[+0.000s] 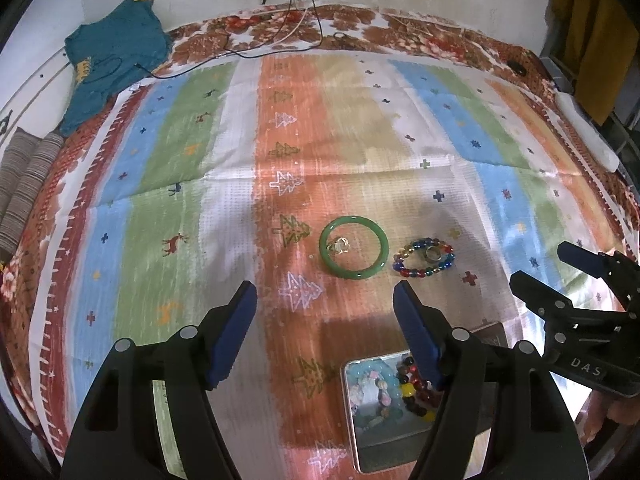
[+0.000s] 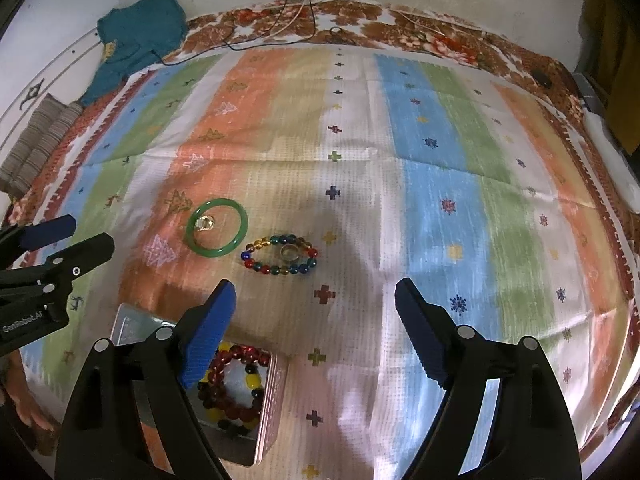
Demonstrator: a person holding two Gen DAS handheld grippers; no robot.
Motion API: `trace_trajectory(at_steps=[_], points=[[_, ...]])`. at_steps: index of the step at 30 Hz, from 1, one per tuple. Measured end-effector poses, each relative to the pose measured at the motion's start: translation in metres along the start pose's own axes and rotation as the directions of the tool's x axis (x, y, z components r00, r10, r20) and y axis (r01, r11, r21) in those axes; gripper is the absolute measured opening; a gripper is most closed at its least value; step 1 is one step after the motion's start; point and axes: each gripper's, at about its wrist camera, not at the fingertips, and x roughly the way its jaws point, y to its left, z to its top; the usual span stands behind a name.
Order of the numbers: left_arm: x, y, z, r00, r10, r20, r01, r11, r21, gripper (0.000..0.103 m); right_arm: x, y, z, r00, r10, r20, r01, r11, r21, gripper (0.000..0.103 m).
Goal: Organize jewelry
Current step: 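Move both tools toward the green bangle and multicolour bead bracelet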
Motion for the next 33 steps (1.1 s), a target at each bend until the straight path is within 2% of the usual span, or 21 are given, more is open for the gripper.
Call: trace_trajectory(at_steps=[10, 33], points=[[0.009, -0.009, 0.013, 1.0, -0.002, -0.004, 0.002, 0.999, 0.038, 0.072, 0.01, 0.001, 0.013, 1.0, 0.005, -0.012, -0.005, 1.0, -0.005, 0.083], [0.064, 0.005, 0.035, 0.996, 0.02, -0.086, -0.017, 0.999, 0.042, 0.072, 0.056, -0.003, 0.032, 0.995, -0.002, -0.102, 0.0, 1.0, -0.016, 0.083]])
